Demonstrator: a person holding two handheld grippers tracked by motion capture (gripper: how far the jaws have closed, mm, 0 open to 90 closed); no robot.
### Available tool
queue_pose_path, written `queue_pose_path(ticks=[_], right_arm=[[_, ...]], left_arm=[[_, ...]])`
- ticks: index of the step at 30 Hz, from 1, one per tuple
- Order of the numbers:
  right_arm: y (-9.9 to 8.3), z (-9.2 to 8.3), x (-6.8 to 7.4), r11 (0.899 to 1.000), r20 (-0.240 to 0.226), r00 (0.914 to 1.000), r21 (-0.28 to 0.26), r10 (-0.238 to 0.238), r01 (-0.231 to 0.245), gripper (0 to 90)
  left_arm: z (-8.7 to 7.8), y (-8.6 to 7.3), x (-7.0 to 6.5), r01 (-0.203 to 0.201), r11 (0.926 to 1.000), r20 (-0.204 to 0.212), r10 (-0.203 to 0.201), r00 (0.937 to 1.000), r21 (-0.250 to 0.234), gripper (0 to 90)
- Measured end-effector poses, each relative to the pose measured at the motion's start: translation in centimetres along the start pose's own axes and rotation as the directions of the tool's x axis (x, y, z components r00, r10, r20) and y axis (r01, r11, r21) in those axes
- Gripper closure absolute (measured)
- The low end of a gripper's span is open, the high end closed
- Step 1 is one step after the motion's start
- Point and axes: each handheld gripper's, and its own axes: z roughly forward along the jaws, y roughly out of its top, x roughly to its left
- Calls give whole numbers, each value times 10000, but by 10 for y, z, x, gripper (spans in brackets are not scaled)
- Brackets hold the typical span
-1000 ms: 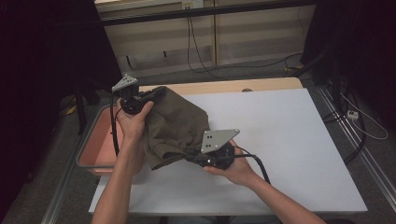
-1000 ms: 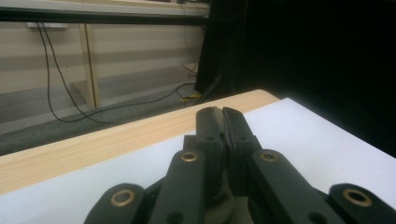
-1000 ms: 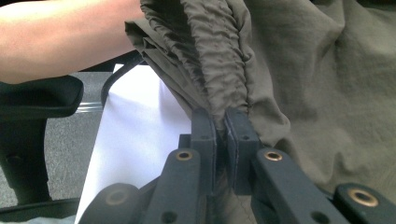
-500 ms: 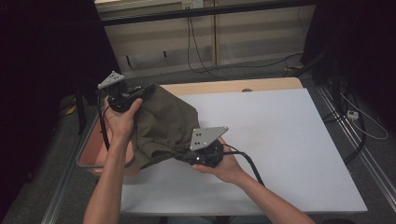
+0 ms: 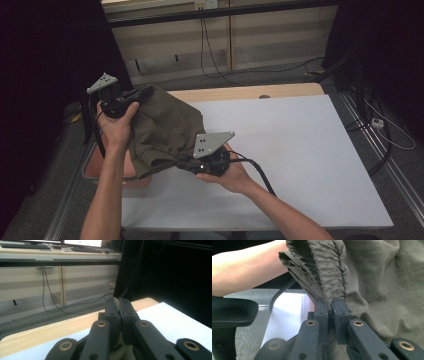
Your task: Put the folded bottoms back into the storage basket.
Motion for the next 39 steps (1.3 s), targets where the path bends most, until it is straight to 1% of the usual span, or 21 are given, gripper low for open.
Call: queue_pose_path(ticks=[5, 7, 12, 15, 17, 22, 28, 32, 35, 39], right_arm=[[4, 4, 1, 10000, -53, 10000, -44, -9, 9, 839], [6, 7, 0, 9999, -67, 9999, -49, -110, 110, 839], [12, 12, -1, 9999, -120, 9999, -125, -71, 70, 839], [16, 16, -1, 9997, -129, 9998, -224, -133, 130, 839], [18, 19, -1, 9996, -137, 9998, -250, -158, 155, 839], [22, 25, -3, 9993, -180, 9997, -351, -149, 143, 839], [29, 32, -4, 9991, -280, 9994, -369, -221, 211, 839], [34, 36, -4, 9989, -320, 9990, -366, -296, 284, 839], [37, 40, -5, 9990, -402, 9990, -422, -168, 151, 839], [41, 44, -5, 9986, -440, 9988, -498, -208, 186, 839]], left_arm=[[-6, 3, 4, 23, 10000, -114, -23, 9999, -67, 867], [-9, 5, 5, 22, 9999, -136, -23, 9999, -107, 867], [-16, 11, 9, 0, 9997, -249, -6, 9997, -250, 867], [-20, 12, 12, 160, 9991, -273, -171, 9995, -405, 867], [-23, 13, 15, 130, 9991, -336, -144, 9993, -408, 867], [-29, 16, 21, 216, 9986, -487, -239, 9985, -477, 867], [-36, 20, 26, 126, 9988, -669, -157, 9976, -477, 867], [-42, 23, 30, 147, 9980, -784, -195, 9967, -619, 867], [-46, 25, 32, 139, 9977, -856, -196, 9961, -659, 867], [-53, 28, 36, 84, 9973, -971, -155, 9952, -731, 867]])
